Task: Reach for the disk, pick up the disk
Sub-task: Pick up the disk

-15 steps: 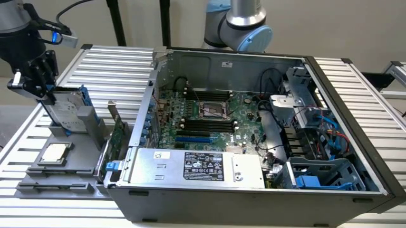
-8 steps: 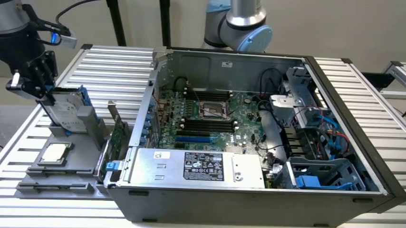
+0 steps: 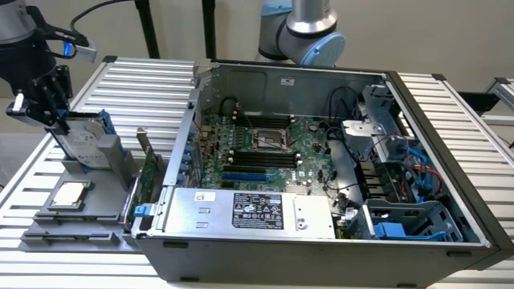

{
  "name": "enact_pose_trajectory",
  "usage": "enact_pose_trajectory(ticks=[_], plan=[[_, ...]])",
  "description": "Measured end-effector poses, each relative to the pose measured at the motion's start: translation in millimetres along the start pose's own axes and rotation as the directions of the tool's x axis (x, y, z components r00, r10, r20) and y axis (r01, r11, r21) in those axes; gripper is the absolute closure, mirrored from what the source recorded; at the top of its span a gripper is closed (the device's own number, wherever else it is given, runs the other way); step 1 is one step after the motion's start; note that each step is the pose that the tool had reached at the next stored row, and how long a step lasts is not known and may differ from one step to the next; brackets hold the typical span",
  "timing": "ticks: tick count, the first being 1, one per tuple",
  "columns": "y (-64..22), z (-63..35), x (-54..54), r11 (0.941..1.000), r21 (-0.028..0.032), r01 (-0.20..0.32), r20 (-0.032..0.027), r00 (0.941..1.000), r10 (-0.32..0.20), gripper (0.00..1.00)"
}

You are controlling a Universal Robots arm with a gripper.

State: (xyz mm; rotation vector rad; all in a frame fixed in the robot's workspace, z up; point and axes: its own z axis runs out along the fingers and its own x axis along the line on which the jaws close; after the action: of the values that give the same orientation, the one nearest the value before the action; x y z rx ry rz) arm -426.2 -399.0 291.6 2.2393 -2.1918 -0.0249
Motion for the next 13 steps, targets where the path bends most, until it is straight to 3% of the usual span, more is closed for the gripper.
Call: enact_pose_trajectory(ticks=[13], plan=[[0.0, 0.0, 0.0, 1.0, 0.0018, 0.0, 0.0001, 1.0, 0.0, 0.67]])
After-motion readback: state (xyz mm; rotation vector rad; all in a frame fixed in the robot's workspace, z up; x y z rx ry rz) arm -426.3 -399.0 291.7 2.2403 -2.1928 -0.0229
